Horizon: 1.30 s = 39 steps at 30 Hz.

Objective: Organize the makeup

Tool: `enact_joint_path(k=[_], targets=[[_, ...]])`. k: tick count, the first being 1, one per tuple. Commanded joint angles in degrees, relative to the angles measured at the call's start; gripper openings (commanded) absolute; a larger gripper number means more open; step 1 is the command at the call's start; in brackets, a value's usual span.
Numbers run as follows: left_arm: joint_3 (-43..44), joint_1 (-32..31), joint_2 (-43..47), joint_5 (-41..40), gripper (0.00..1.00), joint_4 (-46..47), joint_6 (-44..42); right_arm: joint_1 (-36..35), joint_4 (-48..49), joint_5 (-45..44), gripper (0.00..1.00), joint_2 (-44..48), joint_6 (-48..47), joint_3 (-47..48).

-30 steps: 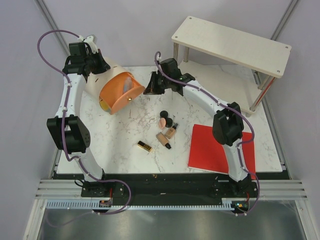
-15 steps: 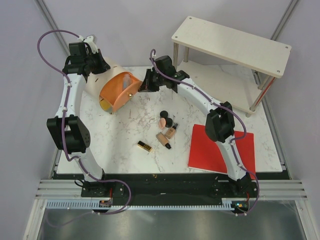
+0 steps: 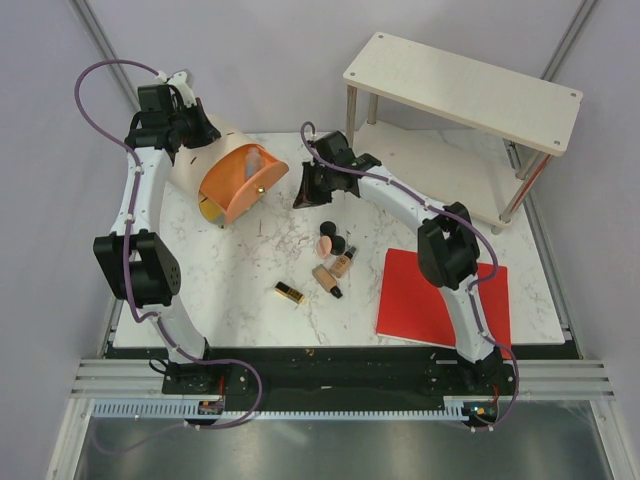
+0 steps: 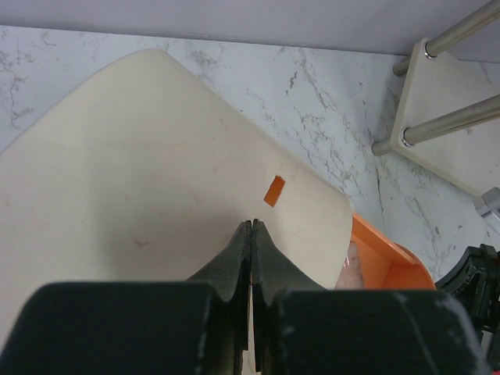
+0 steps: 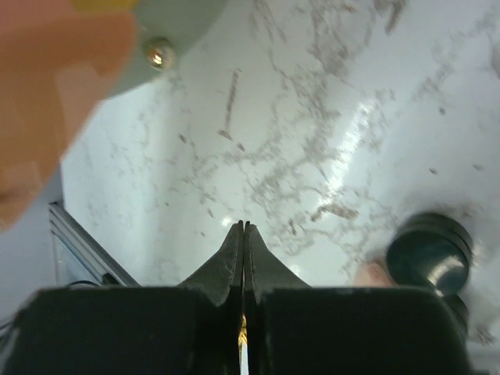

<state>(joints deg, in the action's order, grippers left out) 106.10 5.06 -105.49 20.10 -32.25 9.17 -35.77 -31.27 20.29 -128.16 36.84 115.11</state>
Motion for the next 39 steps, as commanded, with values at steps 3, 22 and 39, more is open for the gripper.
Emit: enact_joint_path(k=[3,22,39], targets=[[-2.0,0.6,-3.1,-1.2,0.02,-11.4,-0.4,0.8,-13.4,-9.8,0.07,6.7,-12.5,-2.9],[-2.1,0.6,-4.5,0.6,0.02,-11.5,-0.2,0.8,-23.6,-10.2,0.66,13.5,-9.7,-21.4],[-2.4,0.6,-3.8,0.0,0.02,-11.5,-0.4,1.3,-26.6,-8.4,0.32,4.2,-7.4,-18.4]])
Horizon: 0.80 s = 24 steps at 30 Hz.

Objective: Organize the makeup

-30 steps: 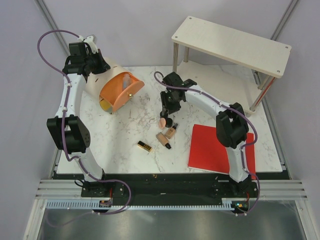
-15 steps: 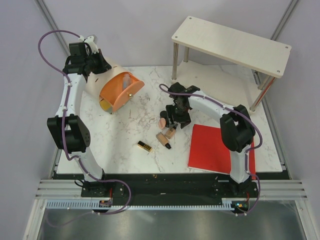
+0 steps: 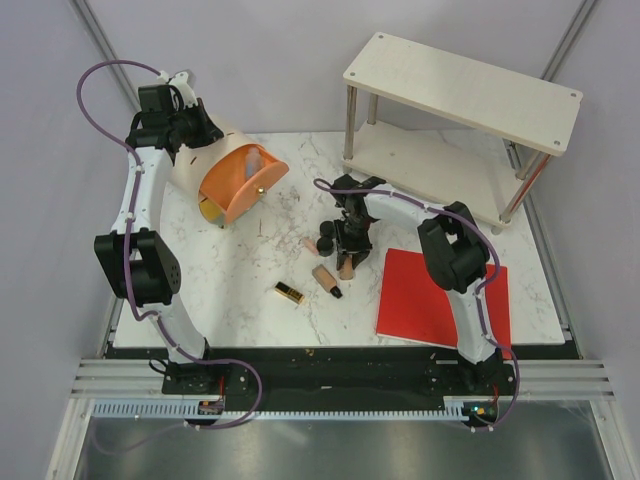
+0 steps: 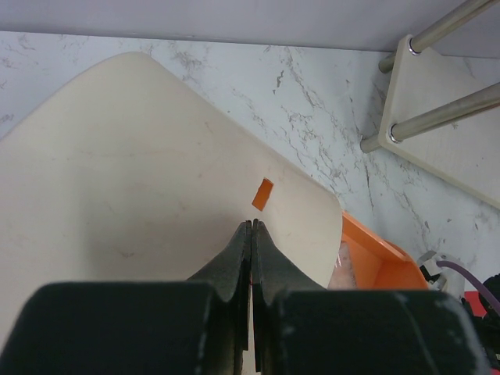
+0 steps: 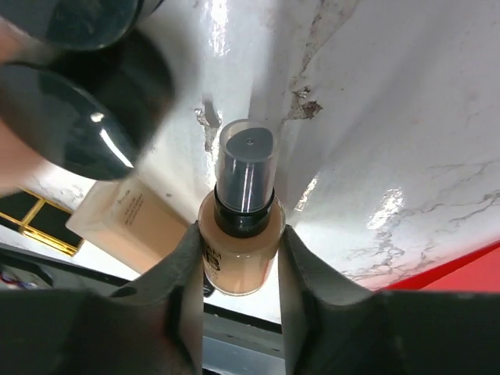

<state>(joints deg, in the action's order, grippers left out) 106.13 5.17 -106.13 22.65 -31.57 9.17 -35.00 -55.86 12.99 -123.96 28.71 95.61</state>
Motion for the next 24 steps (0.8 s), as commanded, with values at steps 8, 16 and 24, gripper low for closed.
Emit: enact_joint_path(k=[8,16,24], targets=[[-2.3,0.5,-2.9,-2.1,0.03,-12.3,-0.4,3.2,-4.7,-3.3,0.0,3.8,-1.0,2.6],[-1.8,0.5,-3.2,-1.4,0.03,-12.5,-0.1,5.8,-9.4,-3.1,0.0,4.4,-4.6,20.5],[-1.5,0.4,-3.8,0.6,0.03,-12.5,0.6,5.8,5.6,5.5,0.0,4.3,4.1,32.8]])
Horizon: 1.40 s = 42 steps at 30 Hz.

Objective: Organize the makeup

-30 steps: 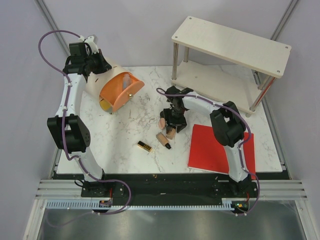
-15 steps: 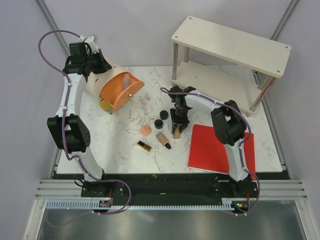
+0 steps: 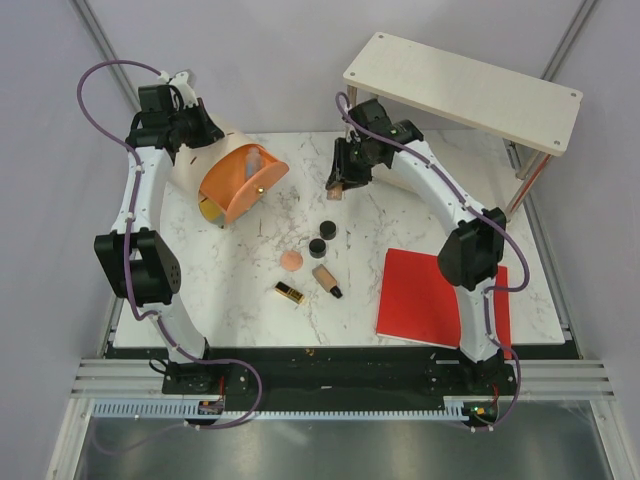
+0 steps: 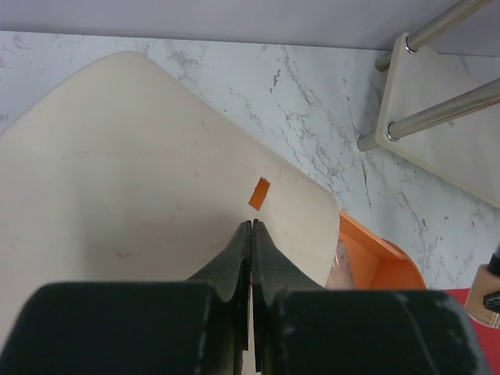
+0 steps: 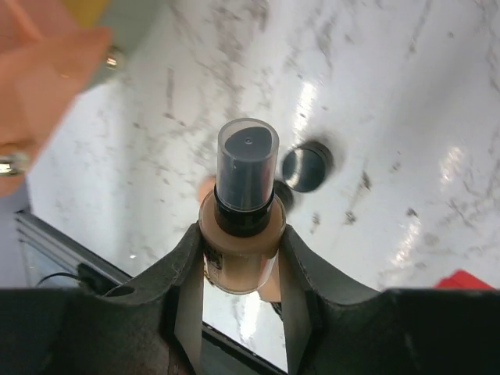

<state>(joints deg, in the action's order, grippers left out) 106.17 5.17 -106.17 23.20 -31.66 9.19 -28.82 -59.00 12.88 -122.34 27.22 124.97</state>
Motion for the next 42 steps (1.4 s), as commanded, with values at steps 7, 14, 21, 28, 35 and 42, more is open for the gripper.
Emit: enact_joint_path(k=[7,14,21,28,35,42], targets=[[-1.8,0.4,-3.4,0.8,0.03,-12.2,0.7,-1.0,33.2,15.8,0.0,0.2,18.5,4.8],[-1.8,0.4,-3.3,0.7,0.03,-12.2,0.8,-3.5,44.4,18.5,0.0,-6.7,28.0,15.8],[-1.8,0.5,-3.3,0.9,0.03,-12.2,0.8,-6.9,52.1,16.9,0.0,-8.0,31.7,14.2],[-2.0,0.4,-3.3,1.1,0.03,-12.2,0.9,-11.0,52.9,16.3,0.0,-10.3,31.3,14.1],[-2.0,0.5,-3.1,1.0,0.03,-12.2,0.9,-13.1,52.0,16.0,0.05,-11.6,29.8,12.4],[-2.0,0.5,-3.0,0.6,0.03,-12.3,0.9,-13.8,47.8,12.8,0.25,-11.3,24.5,11.4]])
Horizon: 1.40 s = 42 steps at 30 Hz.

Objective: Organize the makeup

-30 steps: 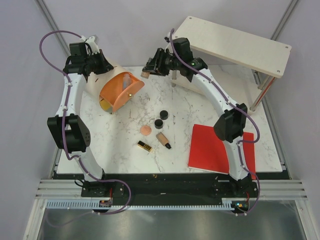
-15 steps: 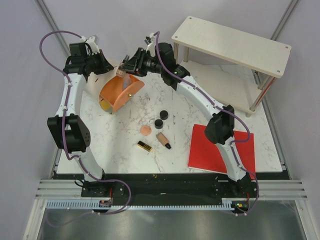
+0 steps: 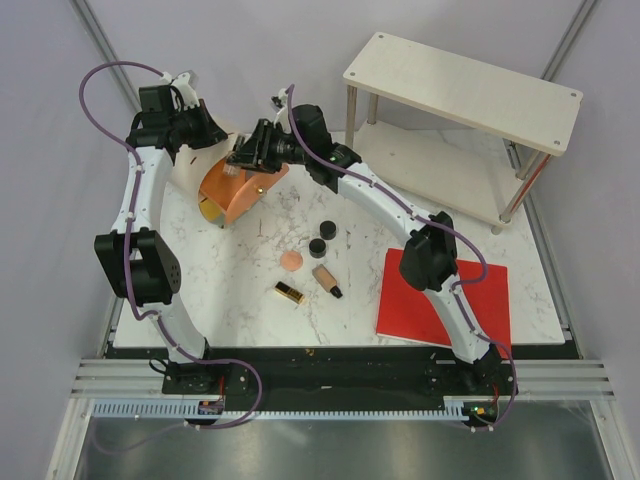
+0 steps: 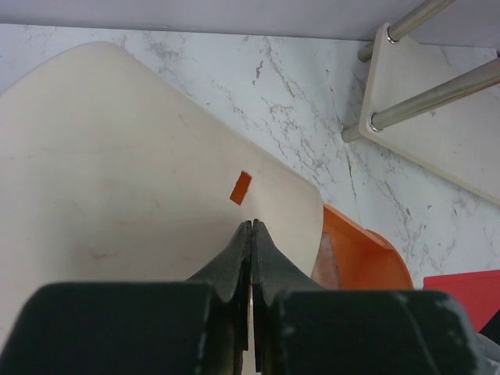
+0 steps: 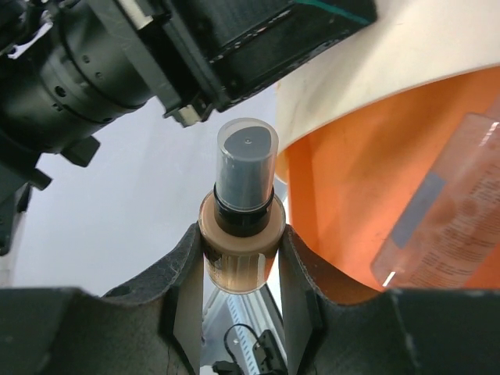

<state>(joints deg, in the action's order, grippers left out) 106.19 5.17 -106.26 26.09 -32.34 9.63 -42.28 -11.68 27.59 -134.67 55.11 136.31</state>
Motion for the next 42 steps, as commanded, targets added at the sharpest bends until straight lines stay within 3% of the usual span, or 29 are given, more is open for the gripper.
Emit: enact_joint_path(k=[1,5,22,35,39,42], targets=[[-2.0,0.5,-2.8,-2.2,0.03,-11.5,0.5,-0.4,0.2,-2.1,0.28,0.9,-3.8,0.1],[-2.0,0.5,-2.7,-2.4,0.03,-11.6,0.2,-0.4,-1.8,-2.5,0.38,0.1,-5.1,0.8],[-2.3,0.5,-2.1,-2.6,0.03,-11.5,0.1,-0.4,-3.5,-3.0,0.6,-0.8,-6.2,2.8],[-0.5,0.5,-1.9,-2.5,0.03,-11.8,0.2,0.8,-1.8,-4.9,0.6,1.3,-6.7,2.6],[0.1,0.5,-1.9,-2.4,0.03,-12.1,0.3,1.6,-1.3,-5.2,0.56,2.9,-7.1,1.2],[0.3,0.5,-1.8,-2.3,0.03,-12.1,0.4,2.4,-1.1,-6.1,0.47,5.0,-8.1,-0.9]])
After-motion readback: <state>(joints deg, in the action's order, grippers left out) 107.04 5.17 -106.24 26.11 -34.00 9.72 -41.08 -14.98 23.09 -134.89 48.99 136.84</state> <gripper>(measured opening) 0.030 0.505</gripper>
